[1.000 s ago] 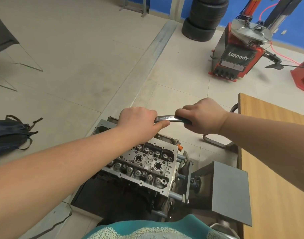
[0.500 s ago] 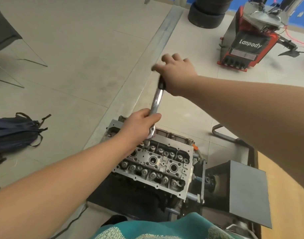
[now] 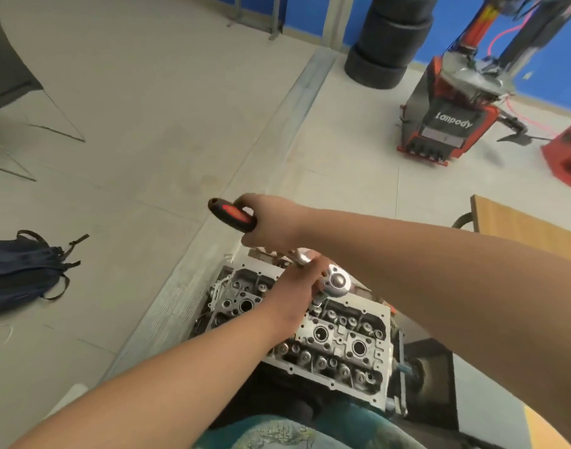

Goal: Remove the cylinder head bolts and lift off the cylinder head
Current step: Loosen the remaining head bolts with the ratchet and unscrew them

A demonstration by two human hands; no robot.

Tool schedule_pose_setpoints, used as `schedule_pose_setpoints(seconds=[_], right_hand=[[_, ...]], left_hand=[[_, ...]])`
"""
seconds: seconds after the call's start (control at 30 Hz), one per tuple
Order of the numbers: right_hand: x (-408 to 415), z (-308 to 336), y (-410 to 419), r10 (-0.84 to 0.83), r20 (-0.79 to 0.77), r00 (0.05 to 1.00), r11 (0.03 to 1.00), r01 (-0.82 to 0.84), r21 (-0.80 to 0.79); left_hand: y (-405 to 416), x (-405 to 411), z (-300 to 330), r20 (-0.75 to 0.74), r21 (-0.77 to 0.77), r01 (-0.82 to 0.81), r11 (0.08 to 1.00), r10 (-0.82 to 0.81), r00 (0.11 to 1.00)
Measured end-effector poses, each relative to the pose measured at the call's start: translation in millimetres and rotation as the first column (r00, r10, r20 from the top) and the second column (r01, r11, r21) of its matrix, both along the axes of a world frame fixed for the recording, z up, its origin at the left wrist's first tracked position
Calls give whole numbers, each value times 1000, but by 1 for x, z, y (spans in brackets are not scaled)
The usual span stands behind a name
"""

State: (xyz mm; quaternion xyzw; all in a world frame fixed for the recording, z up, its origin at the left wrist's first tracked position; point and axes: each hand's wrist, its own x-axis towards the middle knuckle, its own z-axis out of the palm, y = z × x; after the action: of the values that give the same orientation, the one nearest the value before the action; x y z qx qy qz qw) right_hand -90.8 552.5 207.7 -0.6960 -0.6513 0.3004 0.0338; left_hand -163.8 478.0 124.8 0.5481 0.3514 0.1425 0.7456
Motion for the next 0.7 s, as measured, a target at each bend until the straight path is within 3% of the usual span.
schedule_pose_setpoints(seconds=[0.07, 0.17, 0.23, 0.3, 0.4, 0.5, 0.57, 0.63, 0.7], right_hand=[[27, 4, -3, -247, -47, 968, 963, 251, 95], [75, 3, -26, -541, -124, 832, 816, 555, 163], [106, -3, -52, -665, -203, 719, 702, 694, 159], [127, -6, -83, -741, -165, 651, 630, 759, 165], [141, -6, -131, -743, 257, 619, 667, 719, 196], [134, -2, -175, -444, 697, 563, 806, 591, 36], [115, 4, -192, -274, 816, 509, 859, 511, -30], [91, 3, -198, -318, 732, 603, 878, 478, -12], [64, 0, -194, -512, 398, 761, 821, 570, -33]], left_hand=[[3, -5, -9, 109, 24, 172, 985, -173, 979], [17, -17, -18, -25, 211, 400, 892, -404, 915], [24, -18, -22, -125, 318, 455, 832, -439, 890], [34, -15, -23, -166, 372, 448, 813, -417, 894], [41, -9, -22, -167, 440, 427, 790, -395, 903], [43, -1, -22, -130, 480, 416, 772, -407, 904], [42, 5, -23, -112, 529, 425, 734, -436, 893], [39, 8, -27, -106, 569, 415, 710, -437, 893], [39, 8, -33, -75, 569, 382, 728, -417, 906]])
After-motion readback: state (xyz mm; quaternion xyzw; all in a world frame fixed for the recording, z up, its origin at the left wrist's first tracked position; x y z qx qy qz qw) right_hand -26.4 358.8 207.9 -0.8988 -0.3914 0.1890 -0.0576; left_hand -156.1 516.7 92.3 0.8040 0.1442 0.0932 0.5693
